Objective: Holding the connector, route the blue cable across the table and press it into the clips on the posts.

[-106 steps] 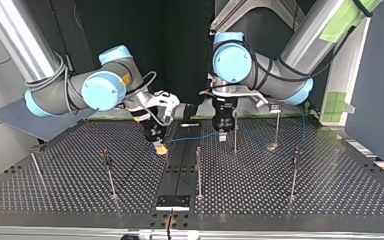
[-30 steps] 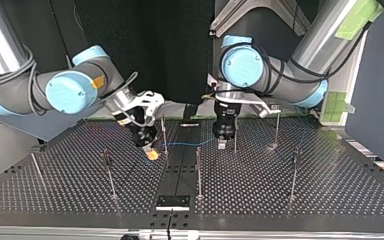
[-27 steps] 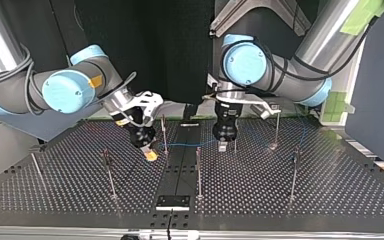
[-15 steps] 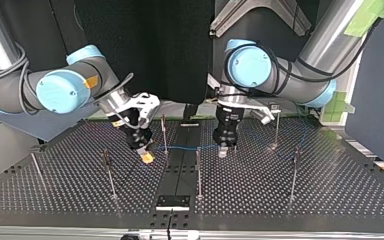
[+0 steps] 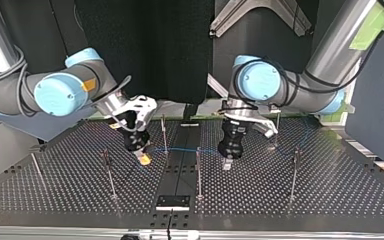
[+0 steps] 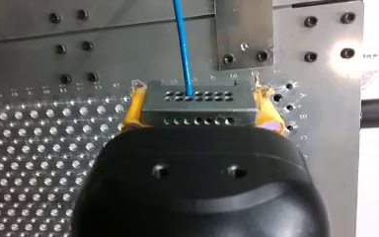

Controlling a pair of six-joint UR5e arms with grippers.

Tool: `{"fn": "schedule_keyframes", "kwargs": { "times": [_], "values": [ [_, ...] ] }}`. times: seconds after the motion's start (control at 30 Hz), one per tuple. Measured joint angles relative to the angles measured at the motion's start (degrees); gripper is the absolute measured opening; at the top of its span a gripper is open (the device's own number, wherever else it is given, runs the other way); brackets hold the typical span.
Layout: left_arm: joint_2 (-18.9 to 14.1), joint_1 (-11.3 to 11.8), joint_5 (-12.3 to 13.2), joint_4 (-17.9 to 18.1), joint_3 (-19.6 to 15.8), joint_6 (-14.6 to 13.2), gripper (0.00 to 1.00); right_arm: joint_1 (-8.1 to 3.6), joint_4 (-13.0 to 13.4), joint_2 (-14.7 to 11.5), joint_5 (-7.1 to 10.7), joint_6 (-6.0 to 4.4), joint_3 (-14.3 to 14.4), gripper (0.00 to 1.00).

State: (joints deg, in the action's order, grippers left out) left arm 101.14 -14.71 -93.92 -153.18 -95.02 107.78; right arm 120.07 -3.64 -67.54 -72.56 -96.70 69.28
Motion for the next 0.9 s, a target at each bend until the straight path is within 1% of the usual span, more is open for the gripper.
{"fn": "schedule_keyframes", "kwargs": {
  "times": [0.17,0.3,0.43,0.6,0.77,0.9],
  "values": [
    [1.71,-0.06,1.98,-0.38,1.86,0.05,0.00,-0.55,0.05,0.59,0.26,0.03,-0.55,0.00],
    [3.39,-0.24,2.84,-1.16,3.56,0.17,0.00,-1.07,0.11,1.66,0.36,0.22,-1.11,0.00],
    [5.25,0.20,2.83,-2.56,5.42,0.30,0.00,-1.30,0.14,2.95,0.45,0.32,-2.06,0.00],
    [7.91,1.33,2.77,-4.09,8.07,0.64,0.00,-1.60,0.28,4.03,0.48,0.45,-3.26,0.00],
    [10.88,2.00,2.70,-5.07,10.83,0.03,0.00,-1.96,0.64,4.27,0.54,0.61,-3.65,0.00],
    [12.31,2.08,2.61,-5.41,11.56,-0.31,0.00,-2.06,0.73,4.32,0.63,0.79,-3.67,0.00]
  ]
}}
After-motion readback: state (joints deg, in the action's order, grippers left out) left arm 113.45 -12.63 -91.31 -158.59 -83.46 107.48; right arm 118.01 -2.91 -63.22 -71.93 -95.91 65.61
